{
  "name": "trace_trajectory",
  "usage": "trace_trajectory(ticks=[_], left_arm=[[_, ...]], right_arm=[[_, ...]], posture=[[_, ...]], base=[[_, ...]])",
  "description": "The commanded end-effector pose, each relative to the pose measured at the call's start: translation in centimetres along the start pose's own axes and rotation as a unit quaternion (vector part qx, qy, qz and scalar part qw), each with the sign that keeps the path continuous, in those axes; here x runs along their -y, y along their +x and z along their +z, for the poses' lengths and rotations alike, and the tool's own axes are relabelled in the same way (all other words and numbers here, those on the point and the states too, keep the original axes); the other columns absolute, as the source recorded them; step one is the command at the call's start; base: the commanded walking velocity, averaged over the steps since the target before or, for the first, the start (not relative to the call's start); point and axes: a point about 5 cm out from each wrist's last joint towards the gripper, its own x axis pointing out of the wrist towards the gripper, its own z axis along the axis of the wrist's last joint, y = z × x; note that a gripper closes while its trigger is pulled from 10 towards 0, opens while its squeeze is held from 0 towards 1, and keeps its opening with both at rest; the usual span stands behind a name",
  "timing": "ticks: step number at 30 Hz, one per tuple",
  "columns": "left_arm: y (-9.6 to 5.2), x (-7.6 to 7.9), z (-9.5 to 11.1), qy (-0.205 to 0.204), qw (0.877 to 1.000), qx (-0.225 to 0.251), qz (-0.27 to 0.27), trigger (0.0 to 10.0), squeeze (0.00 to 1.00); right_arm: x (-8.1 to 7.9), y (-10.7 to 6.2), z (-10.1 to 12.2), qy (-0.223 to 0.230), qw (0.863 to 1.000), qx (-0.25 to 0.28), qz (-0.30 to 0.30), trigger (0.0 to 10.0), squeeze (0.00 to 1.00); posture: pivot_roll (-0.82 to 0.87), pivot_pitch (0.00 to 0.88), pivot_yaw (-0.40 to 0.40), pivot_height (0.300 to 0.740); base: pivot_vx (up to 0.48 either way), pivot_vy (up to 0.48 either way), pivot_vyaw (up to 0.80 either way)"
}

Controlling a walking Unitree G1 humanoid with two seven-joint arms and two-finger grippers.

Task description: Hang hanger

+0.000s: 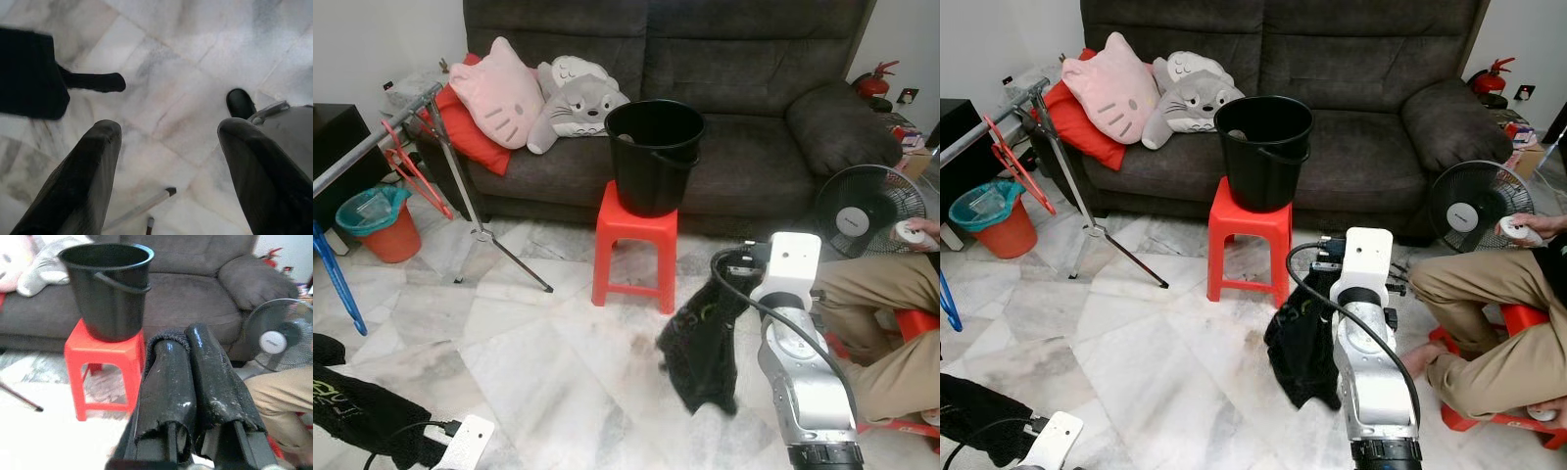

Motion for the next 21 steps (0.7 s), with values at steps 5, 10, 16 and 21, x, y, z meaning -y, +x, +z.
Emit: trace_trajectory(ticks=[5, 10, 16, 21], left_arm=[[-0.1, 0.0, -0.8, -0.008, 1.0, -0.009, -0.002, 10.0, 0.0], [-0.1, 0.2, -0.8, -0.01, 1.0, -0.007, -0.006, 10.0, 0.0], [-0.1, 0.3, -0.9, -0.01, 1.0, -0.007, -0.008, 10.0, 0.0], [-0.1, 0.4, -0.9, -0.012, 1.0, -0.007, -0.01, 10.0, 0.0]], right_arm=[[1.3, 0.2, 0.5, -0.021, 0.999, 0.025, -0.011, 10.0, 0.0], [3.6, 0.5, -0.7, -0.045, 0.998, 0.009, -0.042, 10.0, 0.0], [4.8, 0.4, -2.7, -0.052, 0.997, -0.021, -0.059, 10.0, 0.0], [5.7, 0.0, -5.3, -0.043, 0.994, -0.064, -0.073, 10.0, 0.0]], posture=[[-0.15, 0.0, 0.028, 0.74], [-0.15, 0.0, 0.026, 0.74], [-0.16, 0.0, 0.025, 0.74], [-0.15, 0.0, 0.023, 0.74]], base=[[0.0, 0.0, 0.8], [0.0, 0.0, 0.8], [0.0, 0.0, 0.8], [0.0, 0.0, 0.8]])
